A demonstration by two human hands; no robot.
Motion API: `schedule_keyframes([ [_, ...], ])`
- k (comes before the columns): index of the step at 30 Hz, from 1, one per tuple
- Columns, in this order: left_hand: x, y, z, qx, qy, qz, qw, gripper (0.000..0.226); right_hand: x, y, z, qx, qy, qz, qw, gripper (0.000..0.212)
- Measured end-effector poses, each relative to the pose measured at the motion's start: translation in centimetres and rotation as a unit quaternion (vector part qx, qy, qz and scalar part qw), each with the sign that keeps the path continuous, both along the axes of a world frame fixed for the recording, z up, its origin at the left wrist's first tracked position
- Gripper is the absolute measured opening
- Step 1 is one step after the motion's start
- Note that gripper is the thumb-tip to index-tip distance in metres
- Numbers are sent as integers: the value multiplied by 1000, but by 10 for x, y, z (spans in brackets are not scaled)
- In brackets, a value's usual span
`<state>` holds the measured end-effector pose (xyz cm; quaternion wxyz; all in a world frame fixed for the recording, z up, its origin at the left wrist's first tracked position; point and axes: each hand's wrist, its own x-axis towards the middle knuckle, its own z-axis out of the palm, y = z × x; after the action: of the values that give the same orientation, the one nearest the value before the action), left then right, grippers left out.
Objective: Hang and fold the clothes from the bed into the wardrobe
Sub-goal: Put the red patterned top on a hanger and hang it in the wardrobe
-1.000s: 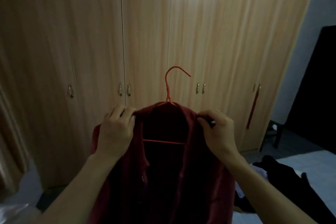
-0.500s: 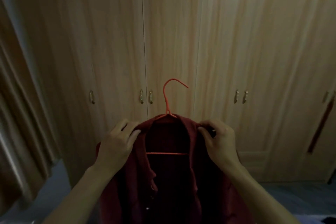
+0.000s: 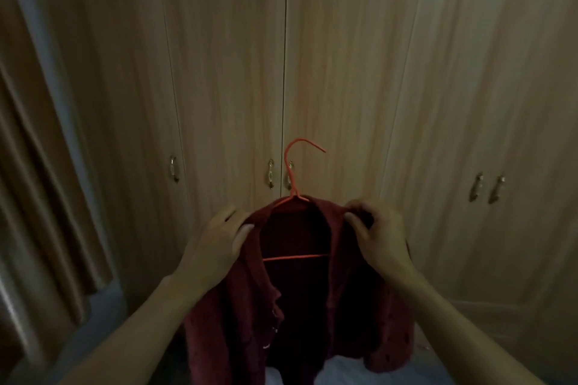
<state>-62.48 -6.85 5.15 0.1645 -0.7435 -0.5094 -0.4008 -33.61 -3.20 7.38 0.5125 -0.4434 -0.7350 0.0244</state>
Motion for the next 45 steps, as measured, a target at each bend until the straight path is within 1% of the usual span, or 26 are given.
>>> schedule_keyframes([
  [4, -42, 58, 8, 0, 17, 18, 1000, 10, -39, 62, 3, 1, 6, 16, 1000, 30],
  [8, -75, 114, 3, -16, 5, 13, 1000, 10, -72, 117, -7, -16, 6, 21, 1000, 17],
  [10, -84, 135, -4, -12, -10, 13, 1000, 10, -82, 138, -16, -28, 14, 24, 999, 15],
  [11, -87, 144, -7, -1, -8, 15, 1000, 10, -86, 149, -20, -33, 16, 27, 999, 15],
  [15, -98, 185, -16, 30, 21, 23, 999, 24, -94, 194, -33, -61, 8, 44, 997, 14],
  [21, -111, 253, -26, 3, 15, 26, 1000, 25, -106, 264, -42, -95, 13, 90, 991, 15],
  [24, -112, 282, -31, 6, 23, 36, 999, 26, -106, 300, -46, -125, 16, 117, 985, 13],
  [26, -113, 301, -35, 29, 48, 35, 998, 20, -106, 323, -48, -135, 9, 141, 981, 12],
  [27, -114, 310, -37, 33, 46, 39, 998, 20, -106, 334, -48, -136, 6, 150, 979, 10],
  [30, -114, 331, -43, 9, -9, 59, 998, 33, -109, 364, -47, -144, 32, 162, 976, 12],
  [32, -114, 341, -49, 11, -8, 56, 998, 35, -114, 383, -48, -157, 53, 163, 973, 13],
  [34, -115, 351, -53, 19, -4, 45, 999, 33, -119, 401, -53, -185, 46, 155, 969, 10],
  [35, -115, 356, -54, 26, -6, 40, 999, 33, -122, 410, -56, -201, 32, 146, 968, 16],
  [38, -121, 373, -57, 49, -8, 29, 998, 29, -131, 436, -68, -237, 1, 105, 966, 44],
  [41, -132, 384, -60, 49, -3, 17, 999, 26, -139, 456, -77, -270, 0, 80, 959, 52],
  [43, -140, 388, -60, 47, -2, 9, 999, 25, -146, 465, -82, -297, 8, 83, 951, 56],
  [45, -148, 393, -58, 52, 10, -2, 999, 25, -153, 470, -86, -303, 8, 77, 950, 57],
])
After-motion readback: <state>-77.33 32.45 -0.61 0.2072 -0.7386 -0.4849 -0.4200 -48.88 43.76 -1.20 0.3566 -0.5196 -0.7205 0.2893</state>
